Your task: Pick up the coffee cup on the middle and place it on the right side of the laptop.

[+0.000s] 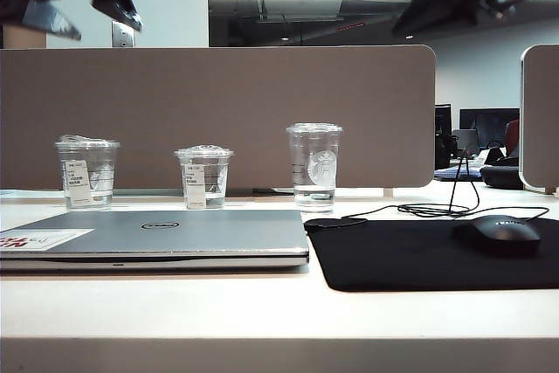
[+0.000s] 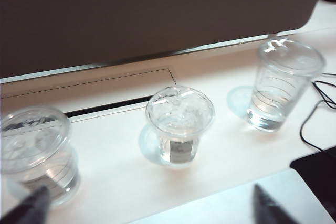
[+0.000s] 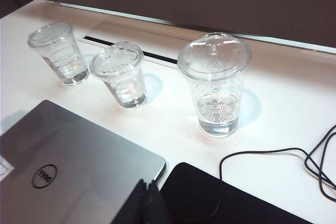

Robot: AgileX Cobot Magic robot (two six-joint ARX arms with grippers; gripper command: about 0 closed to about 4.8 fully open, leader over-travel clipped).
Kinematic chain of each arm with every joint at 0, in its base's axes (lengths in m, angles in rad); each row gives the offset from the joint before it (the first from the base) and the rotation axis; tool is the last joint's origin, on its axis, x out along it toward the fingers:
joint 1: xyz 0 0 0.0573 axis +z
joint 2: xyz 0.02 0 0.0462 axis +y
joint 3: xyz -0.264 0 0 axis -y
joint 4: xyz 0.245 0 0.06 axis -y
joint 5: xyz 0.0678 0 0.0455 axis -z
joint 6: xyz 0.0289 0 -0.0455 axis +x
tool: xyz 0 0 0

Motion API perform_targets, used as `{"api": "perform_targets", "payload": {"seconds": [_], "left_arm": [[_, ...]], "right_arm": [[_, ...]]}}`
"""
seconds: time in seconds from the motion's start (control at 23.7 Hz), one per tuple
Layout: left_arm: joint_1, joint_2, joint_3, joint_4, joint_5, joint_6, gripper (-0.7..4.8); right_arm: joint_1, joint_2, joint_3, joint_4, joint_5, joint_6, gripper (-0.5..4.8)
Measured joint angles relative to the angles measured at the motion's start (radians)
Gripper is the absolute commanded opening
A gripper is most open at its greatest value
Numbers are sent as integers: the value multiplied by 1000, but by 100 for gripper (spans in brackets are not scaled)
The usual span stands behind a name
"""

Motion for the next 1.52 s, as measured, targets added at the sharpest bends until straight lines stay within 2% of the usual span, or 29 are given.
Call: {"api": "perform_targets", "payload": {"seconds": [0.13, 0.38, 0.84, 1.01, 1.14, 1.52], "left_arm": [[-10, 104, 3, 60, 0, -26, 479], [-20, 418, 42, 273, 11, -71, 479], [-59, 709, 327, 272, 48, -71, 479], [-61, 795, 417, 195, 0, -70, 479], [-68, 846, 463, 169, -11, -70, 479], [-74, 964, 552, 216, -12, -70, 479]], "right_arm": [[10, 72, 7, 75, 1, 0, -5], [10, 185, 91, 166, 29, 0, -5], [10, 270, 113, 246, 80, 0, -5], [10, 298, 113, 246, 87, 0, -5], [9, 312, 116, 256, 96, -1, -5], [-10, 327, 118, 263, 106, -3, -5]]}}
